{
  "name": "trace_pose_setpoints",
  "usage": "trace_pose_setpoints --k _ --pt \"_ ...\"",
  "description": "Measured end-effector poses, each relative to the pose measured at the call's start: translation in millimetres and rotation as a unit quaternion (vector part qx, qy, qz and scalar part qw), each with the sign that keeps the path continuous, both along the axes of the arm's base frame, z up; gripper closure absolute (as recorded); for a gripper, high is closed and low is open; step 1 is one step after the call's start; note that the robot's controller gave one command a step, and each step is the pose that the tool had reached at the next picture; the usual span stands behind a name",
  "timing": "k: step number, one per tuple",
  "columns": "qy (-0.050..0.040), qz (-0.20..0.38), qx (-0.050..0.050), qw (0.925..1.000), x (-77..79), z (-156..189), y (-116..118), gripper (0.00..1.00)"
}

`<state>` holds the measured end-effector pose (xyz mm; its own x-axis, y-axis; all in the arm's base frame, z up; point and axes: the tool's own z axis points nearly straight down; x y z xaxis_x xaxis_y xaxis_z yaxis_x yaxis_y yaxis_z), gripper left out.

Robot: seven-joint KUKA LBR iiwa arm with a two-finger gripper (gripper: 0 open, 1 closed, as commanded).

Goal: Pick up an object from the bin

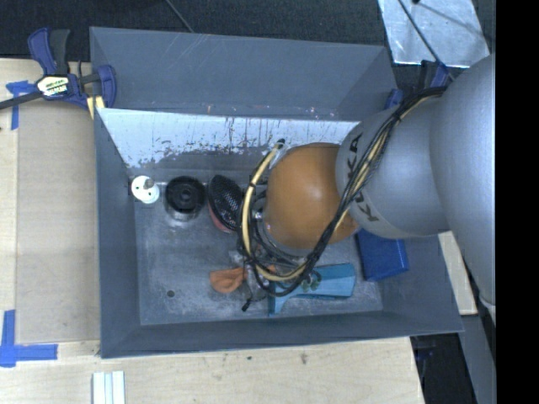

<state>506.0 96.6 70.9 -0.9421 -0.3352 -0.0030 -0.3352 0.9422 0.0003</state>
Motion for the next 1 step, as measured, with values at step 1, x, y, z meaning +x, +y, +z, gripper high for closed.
trace_pose_setpoints --k 1 --pt "0.0 0.0 0.0 1.0 0.0 0.0 0.0 1.0"
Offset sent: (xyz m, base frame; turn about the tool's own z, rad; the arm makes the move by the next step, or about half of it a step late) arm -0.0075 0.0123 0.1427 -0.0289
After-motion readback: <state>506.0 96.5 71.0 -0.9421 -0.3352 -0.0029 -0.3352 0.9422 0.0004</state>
